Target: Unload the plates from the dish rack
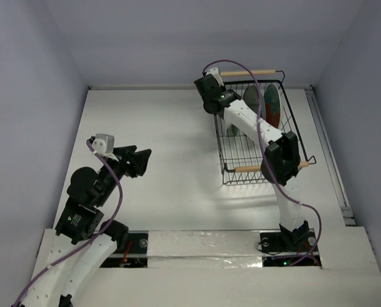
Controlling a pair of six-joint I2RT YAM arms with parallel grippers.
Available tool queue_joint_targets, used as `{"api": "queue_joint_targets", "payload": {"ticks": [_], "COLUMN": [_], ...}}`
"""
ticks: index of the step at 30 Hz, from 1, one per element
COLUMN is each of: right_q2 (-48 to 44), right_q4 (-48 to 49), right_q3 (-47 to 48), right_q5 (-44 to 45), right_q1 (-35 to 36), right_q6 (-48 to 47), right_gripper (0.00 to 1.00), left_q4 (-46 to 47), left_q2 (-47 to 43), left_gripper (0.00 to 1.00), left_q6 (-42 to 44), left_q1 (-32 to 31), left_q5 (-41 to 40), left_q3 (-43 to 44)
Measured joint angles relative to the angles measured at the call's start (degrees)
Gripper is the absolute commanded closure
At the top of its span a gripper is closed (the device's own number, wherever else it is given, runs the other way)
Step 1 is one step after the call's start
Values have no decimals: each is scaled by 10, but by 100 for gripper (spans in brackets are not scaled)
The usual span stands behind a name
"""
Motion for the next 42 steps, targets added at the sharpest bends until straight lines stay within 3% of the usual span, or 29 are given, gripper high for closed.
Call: {"api": "queue_joint_targets", "payload": {"ticks": [5,25,33,41,42], "right_q2": [-3,-71,-146,-296,-316], "right_q4": [0,-7,1,37,41], "right_q3": [0,0,-3,-86,-99], "right_q5": [5,31,28,-9,-25], "right_q1": [-3,3,13,12,12], "right_q6": [-6,-77,-73,-29,-17], "right_gripper": [100,100,100,100,100], "left_q4": [0,0,0,0,0], "left_q2": [0,0,0,-3,-5], "left_gripper": [46,46,46,49,55], "left_q6": [0,0,0,0,0], "left_q1": [0,0,0,4,4], "left_q5": [0,4,4,3,2], "left_q3": [0,0,0,0,0]}}
